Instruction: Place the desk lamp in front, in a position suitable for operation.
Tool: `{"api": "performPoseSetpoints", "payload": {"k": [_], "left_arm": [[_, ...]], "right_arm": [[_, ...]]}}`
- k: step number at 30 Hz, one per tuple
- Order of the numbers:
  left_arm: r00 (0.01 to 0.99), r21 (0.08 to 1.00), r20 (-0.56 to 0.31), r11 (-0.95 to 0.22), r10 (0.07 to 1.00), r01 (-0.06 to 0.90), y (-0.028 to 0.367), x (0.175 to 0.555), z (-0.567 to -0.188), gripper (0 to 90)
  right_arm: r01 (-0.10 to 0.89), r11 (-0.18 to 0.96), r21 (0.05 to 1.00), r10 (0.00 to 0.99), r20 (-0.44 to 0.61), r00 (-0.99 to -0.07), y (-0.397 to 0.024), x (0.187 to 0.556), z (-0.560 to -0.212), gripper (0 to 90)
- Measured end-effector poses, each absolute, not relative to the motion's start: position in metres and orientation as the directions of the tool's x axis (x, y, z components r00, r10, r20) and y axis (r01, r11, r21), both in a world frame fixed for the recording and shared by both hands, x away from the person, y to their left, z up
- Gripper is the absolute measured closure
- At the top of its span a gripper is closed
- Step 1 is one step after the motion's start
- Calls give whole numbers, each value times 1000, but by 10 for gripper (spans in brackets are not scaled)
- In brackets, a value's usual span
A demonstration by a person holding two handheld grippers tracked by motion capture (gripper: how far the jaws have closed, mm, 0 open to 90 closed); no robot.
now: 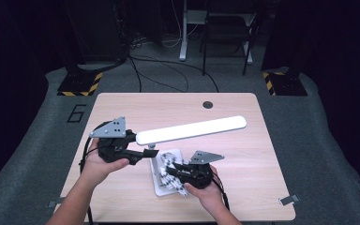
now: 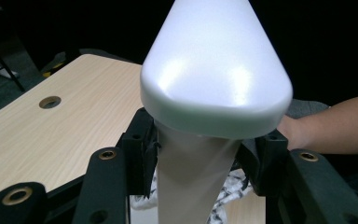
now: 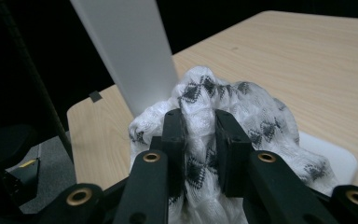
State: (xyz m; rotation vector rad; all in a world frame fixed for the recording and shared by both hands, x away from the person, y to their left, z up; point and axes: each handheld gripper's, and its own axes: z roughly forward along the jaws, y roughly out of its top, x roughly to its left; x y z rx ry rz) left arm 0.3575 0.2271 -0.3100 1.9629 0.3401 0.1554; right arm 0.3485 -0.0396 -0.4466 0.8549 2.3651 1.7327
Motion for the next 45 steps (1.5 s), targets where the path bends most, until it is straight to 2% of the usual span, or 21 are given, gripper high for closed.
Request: {"api": "performPoseSetpoints", "payload": {"k": [3,8,14,15,17,19,26,30,33,35,39,45], "left_arm": [[952,912,-45,-377,304,164,227,358,-310,521],[954,908,-39,-387,299,158,229,358,-309,521],[952,909,-37,-386,305,159,229,357,-309,522],[952,909,-38,-386,304,160,228,357,-309,522],[952,909,-38,-385,305,160,228,357,-309,522],[949,909,-36,-384,313,161,228,356,-310,523],[946,909,-29,-385,324,159,227,355,-310,524],[945,910,-26,-383,326,157,228,354,-311,524],[945,911,-25,-381,327,157,227,354,-311,524],[944,910,-26,-382,328,158,227,354,-311,525],[944,910,-26,-384,328,158,227,354,-311,524],[944,905,-25,-393,330,162,226,354,-310,524]], "right_arm": [[348,214,913,472,215,-855,-28,349,-443,756],[365,223,904,464,231,-855,-20,352,-451,760],[365,295,883,493,187,-850,-14,353,-472,760],[395,346,851,502,188,-844,-12,354,-487,761],[434,374,820,509,209,-835,-11,355,-499,763],[467,354,810,513,249,-821,-11,355,-508,763],[460,382,801,531,217,-819,-10,357,-512,765],[423,330,844,515,215,-830,-9,352,-491,769],[390,217,895,488,246,-837,-15,351,-458,770],[365,203,909,484,231,-844,-15,350,-447,770],[344,180,922,478,223,-849,-17,348,-432,770],[303,72,950,438,243,-866,-23,342,-407,769]]}}
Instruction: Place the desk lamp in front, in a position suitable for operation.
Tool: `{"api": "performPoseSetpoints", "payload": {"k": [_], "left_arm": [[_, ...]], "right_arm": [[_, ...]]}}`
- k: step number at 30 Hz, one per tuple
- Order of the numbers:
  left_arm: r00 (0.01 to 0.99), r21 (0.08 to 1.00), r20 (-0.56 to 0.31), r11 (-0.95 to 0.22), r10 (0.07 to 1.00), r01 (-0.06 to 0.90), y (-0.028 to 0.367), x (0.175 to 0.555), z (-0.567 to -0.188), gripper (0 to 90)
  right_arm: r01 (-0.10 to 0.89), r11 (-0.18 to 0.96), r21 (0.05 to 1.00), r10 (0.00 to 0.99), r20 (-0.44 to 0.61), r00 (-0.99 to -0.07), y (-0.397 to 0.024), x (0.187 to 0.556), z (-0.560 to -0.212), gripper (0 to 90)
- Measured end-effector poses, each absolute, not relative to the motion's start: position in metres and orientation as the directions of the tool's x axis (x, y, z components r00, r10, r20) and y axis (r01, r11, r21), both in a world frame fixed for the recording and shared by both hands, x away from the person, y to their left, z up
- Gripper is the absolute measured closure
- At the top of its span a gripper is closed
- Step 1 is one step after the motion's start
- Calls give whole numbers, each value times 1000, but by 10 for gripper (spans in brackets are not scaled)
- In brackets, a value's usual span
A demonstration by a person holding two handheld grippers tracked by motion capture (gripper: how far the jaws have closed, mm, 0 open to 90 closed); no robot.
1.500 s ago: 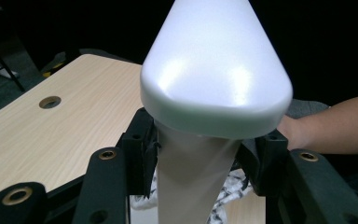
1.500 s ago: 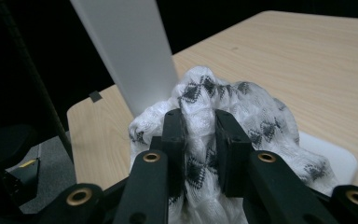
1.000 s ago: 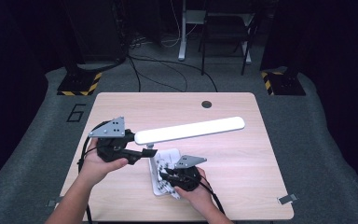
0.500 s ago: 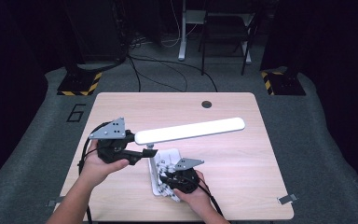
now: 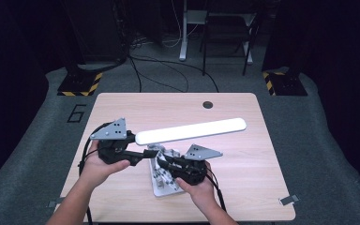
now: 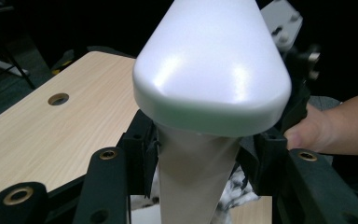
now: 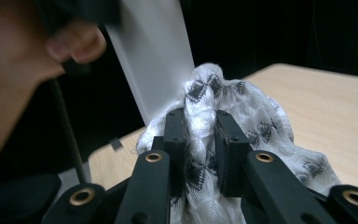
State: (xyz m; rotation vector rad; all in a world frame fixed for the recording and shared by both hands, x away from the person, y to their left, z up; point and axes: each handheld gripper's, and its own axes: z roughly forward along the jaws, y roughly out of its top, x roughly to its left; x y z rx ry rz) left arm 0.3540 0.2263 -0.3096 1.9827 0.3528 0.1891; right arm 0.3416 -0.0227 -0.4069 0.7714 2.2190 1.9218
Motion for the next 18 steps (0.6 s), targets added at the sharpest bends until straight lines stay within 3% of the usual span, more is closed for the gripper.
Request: {"api": "performPoseSetpoints", "payload": {"k": [7,10,18], "left_arm": [[943,900,-25,-404,333,167,227,354,-309,524],[943,901,-26,-401,332,167,227,354,-309,524],[944,904,-23,-397,330,160,225,354,-310,524]], "right_arm": [[278,74,958,433,220,-874,-21,341,-402,770],[270,124,955,450,189,-873,-19,342,-414,769],[367,209,906,488,229,-843,-15,348,-461,770]]}}
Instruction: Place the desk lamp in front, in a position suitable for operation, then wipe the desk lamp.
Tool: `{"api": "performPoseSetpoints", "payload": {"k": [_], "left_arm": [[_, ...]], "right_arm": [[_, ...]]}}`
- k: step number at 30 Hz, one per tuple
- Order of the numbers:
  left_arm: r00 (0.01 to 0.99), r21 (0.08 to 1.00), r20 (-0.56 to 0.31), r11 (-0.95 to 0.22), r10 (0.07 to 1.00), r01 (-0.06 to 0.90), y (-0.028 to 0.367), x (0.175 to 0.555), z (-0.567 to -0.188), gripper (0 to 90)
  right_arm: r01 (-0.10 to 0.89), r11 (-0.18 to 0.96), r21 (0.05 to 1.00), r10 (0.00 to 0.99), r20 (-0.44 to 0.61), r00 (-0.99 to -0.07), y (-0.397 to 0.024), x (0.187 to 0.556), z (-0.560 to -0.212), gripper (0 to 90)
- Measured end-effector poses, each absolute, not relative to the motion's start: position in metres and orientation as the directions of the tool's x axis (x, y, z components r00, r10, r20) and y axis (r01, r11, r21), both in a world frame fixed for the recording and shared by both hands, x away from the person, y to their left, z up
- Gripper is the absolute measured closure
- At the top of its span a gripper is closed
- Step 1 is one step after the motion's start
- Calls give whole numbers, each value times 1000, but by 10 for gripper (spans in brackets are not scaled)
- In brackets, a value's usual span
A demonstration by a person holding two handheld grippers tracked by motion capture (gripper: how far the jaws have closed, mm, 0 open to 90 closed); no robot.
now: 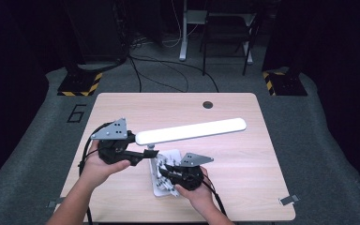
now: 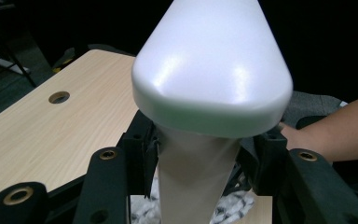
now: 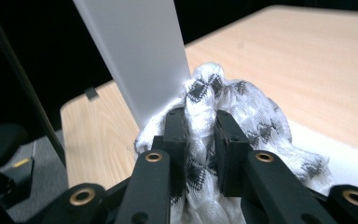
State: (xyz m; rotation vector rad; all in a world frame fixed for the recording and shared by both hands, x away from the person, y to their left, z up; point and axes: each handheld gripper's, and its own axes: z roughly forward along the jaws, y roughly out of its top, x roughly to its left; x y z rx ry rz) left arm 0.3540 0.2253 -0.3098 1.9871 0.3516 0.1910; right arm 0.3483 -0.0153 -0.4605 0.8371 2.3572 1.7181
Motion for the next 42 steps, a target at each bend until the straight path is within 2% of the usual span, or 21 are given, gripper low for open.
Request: {"api": "performPoseSetpoints", "payload": {"k": [7,21,27,39,42], "left_arm": [[942,904,-26,-394,336,165,225,353,-310,524],[940,903,-29,-395,340,171,225,353,-310,521],[940,905,-28,-391,339,169,225,354,-310,521],[939,903,-32,-392,342,173,225,353,-311,520],[941,883,-20,-435,339,175,222,354,-316,453]], "right_arm": [[426,297,854,519,230,-823,-10,350,-500,769],[409,302,861,518,212,-829,-10,351,-498,769],[401,264,877,508,227,-831,-12,349,-481,769],[322,207,924,498,184,-848,-15,346,-437,768],[290,194,937,485,165,-859,-15,346,-425,766]]}}
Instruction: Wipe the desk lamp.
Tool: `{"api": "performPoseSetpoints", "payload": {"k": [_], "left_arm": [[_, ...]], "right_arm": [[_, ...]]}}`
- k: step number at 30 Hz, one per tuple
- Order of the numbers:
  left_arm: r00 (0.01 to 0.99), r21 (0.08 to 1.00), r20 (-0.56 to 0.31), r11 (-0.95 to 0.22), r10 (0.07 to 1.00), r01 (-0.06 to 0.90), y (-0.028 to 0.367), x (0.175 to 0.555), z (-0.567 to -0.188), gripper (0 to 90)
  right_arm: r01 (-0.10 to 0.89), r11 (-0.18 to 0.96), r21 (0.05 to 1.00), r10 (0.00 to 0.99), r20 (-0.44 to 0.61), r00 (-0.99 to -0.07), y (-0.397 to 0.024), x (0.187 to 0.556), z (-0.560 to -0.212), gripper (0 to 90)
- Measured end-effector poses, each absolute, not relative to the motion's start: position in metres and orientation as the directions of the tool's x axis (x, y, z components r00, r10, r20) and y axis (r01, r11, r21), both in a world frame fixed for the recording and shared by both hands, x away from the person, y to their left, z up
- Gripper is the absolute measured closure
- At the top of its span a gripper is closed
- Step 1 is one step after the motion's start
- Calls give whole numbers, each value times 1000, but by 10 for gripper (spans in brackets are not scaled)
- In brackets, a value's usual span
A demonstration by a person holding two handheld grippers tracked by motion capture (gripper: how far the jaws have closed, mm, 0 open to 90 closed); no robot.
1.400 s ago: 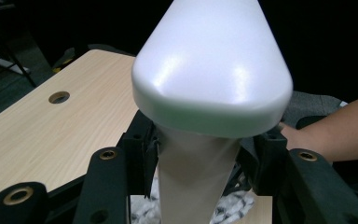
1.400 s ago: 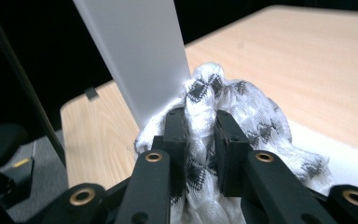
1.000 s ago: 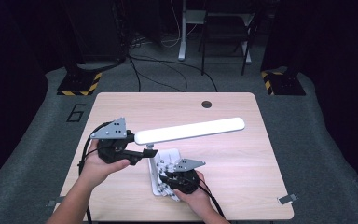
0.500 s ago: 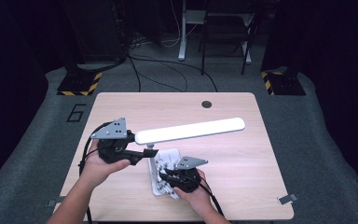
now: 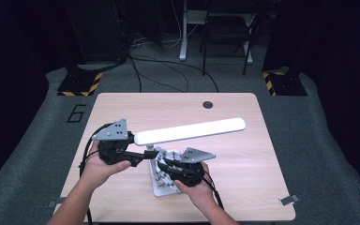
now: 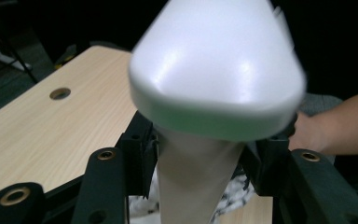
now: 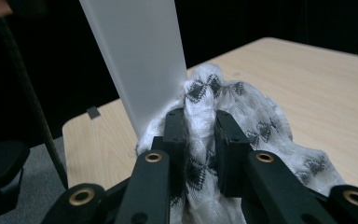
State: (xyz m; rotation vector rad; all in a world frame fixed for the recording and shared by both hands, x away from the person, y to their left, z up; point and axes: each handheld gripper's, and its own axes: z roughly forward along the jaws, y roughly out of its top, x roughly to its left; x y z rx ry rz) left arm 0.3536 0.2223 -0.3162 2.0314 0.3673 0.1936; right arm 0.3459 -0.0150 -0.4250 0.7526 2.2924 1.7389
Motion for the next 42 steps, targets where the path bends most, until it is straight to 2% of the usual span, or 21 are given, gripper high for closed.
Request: {"api": "performPoseSetpoints", "payload": {"k": [4,5,9,16,24,34,42], "left_arm": [[938,910,-41,-374,343,177,228,350,-328,418],[932,920,-51,-347,358,184,235,349,-334,385],[929,930,-71,-312,363,193,245,347,-347,376],[925,921,-79,-327,373,211,254,344,-386,385],[930,894,-89,-383,358,233,235,349,-432,400],[934,891,-57,-404,353,206,227,357,-445,502],[933,897,-68,-388,353,212,228,357,-447,513]], "right_arm": [[254,200,946,496,126,-859,-14,345,-416,764],[254,202,946,492,126,-861,-15,346,-416,764],[256,205,945,501,123,-856,-16,346,-416,764],[257,197,946,515,123,-848,-26,347,-412,765],[236,180,955,505,116,-855,-37,345,-402,765],[177,145,973,487,86,-869,-29,337,-381,764],[177,127,976,470,98,-877,-18,336,-382,766]]}}
